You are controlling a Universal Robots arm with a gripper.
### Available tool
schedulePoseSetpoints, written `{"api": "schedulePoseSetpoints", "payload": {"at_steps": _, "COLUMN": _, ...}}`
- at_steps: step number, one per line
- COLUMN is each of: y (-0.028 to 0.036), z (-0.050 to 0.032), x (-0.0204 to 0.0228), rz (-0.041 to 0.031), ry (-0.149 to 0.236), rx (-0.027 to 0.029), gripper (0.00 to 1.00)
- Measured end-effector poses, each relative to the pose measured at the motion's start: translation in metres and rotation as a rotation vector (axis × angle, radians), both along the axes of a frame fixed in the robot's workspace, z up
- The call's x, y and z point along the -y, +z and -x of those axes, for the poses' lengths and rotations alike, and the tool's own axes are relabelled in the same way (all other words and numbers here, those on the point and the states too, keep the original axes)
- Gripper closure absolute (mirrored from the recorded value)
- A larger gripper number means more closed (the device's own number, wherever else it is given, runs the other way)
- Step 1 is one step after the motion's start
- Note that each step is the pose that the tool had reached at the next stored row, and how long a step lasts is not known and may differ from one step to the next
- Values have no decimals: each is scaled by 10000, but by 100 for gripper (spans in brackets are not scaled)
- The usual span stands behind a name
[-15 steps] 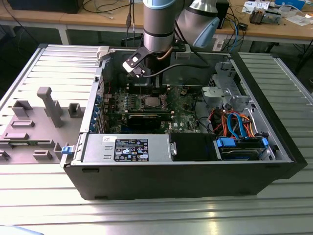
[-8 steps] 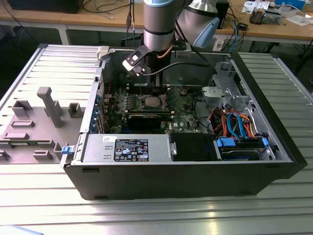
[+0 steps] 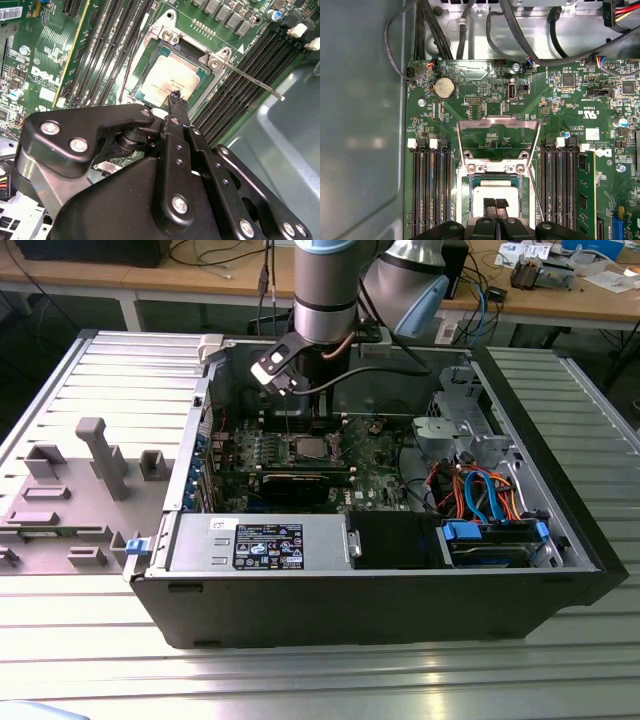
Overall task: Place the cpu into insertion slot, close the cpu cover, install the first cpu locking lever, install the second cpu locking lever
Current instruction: 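Close the cpu cover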
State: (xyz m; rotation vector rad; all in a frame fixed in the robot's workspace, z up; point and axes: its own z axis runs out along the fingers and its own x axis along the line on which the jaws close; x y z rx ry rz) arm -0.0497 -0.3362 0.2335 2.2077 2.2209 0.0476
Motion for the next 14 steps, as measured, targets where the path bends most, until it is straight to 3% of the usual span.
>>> {"api": "schedulePoseSetpoints", "payload": {"at_steps": 14, "y": 39, "z": -2, "x": 0, "rz": -1, "ry": -1, "rx": 1, "gripper": 89}}
